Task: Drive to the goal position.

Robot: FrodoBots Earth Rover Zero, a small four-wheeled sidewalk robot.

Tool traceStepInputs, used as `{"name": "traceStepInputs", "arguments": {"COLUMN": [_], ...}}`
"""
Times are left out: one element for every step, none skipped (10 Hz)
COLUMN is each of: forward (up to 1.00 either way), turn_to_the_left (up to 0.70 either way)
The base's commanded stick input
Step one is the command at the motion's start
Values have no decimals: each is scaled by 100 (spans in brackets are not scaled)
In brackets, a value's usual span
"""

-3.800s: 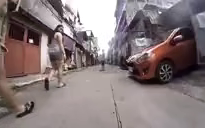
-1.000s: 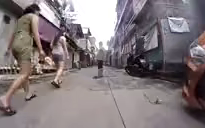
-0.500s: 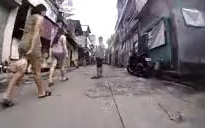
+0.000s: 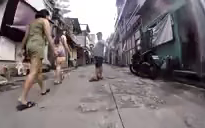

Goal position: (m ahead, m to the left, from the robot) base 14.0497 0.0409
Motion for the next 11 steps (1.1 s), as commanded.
{"name": "traceStepInputs", "arguments": {"forward": [100,100,100,100,100,100,100,100,100,100,100], "turn_to_the_left": [-27,-27,-1,0,0,0,-25,-27,-27,-8,0]}}
